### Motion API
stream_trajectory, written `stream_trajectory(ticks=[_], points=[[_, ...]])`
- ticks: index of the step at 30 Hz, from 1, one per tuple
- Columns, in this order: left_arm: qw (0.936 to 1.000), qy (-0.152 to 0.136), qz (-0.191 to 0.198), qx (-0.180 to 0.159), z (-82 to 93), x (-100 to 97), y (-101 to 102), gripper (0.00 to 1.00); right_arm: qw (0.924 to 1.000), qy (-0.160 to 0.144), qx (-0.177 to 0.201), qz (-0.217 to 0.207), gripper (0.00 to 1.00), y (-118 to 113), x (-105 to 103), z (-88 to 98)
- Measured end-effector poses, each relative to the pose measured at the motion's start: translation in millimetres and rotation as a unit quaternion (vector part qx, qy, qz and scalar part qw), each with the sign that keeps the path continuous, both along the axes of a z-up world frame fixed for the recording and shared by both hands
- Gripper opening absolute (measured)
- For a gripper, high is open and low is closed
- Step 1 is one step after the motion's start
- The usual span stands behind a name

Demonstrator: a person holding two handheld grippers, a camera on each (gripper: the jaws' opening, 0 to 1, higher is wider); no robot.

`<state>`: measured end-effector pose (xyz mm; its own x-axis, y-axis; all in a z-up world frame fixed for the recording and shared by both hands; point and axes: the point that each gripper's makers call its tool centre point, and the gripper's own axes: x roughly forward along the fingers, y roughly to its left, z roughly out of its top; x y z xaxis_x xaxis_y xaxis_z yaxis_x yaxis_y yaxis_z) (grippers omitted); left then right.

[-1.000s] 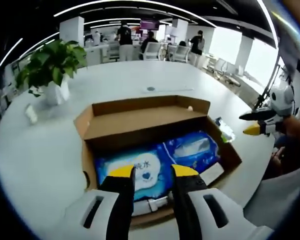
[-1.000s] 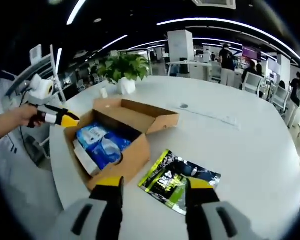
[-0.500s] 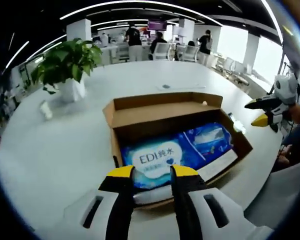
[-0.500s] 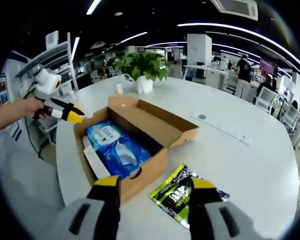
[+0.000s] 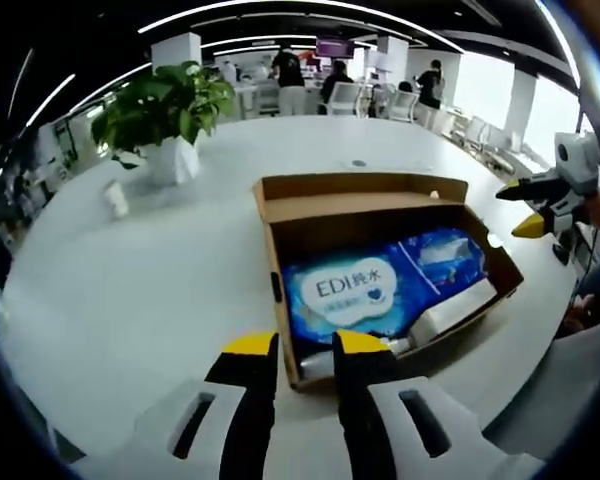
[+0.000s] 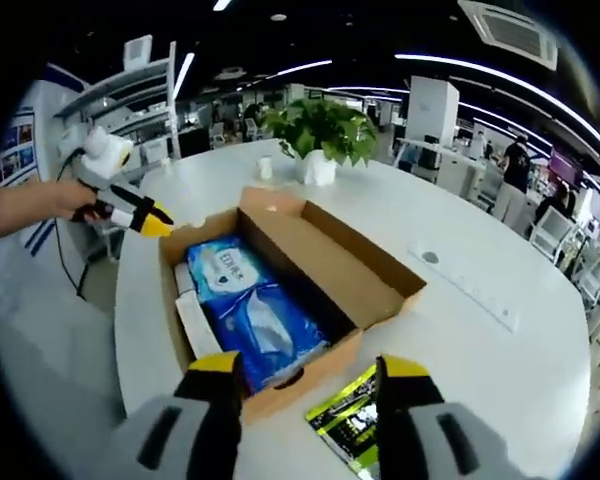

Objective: Operate the shoe box by opening the lid, removing the specified soft item, and placing it in the target area until the item is outside and the box remains undamaged.

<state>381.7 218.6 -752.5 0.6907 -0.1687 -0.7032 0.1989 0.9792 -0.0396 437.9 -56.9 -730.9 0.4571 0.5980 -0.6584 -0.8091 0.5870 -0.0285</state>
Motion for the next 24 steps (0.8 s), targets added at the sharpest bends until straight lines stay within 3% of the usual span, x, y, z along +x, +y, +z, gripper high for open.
stream_trajectory(ticks=[4,15,20,24], points=[[0.9999,-0.001,0.017,0.002,-5.3,-0.8,8,0.16,0.9997,-0.006,-0.01,0.021,0.49,10,2,-3.4],[0.9983,0.024,0.041,-0.032,-23.3,-4.6,13,0.09,0.9976,-0.002,-0.041,0.057,0.43,29,10,-22.1],[0.9978,0.021,0.048,-0.042,-22.5,-4.9,11,0.04,0.9953,-0.001,-0.056,0.079,0.4,41,13,-32.4],[0.9942,0.024,0.081,-0.067,-23.2,-5.2,12,0.03,0.9935,0.004,-0.069,0.091,0.37,48,14,-41.5]])
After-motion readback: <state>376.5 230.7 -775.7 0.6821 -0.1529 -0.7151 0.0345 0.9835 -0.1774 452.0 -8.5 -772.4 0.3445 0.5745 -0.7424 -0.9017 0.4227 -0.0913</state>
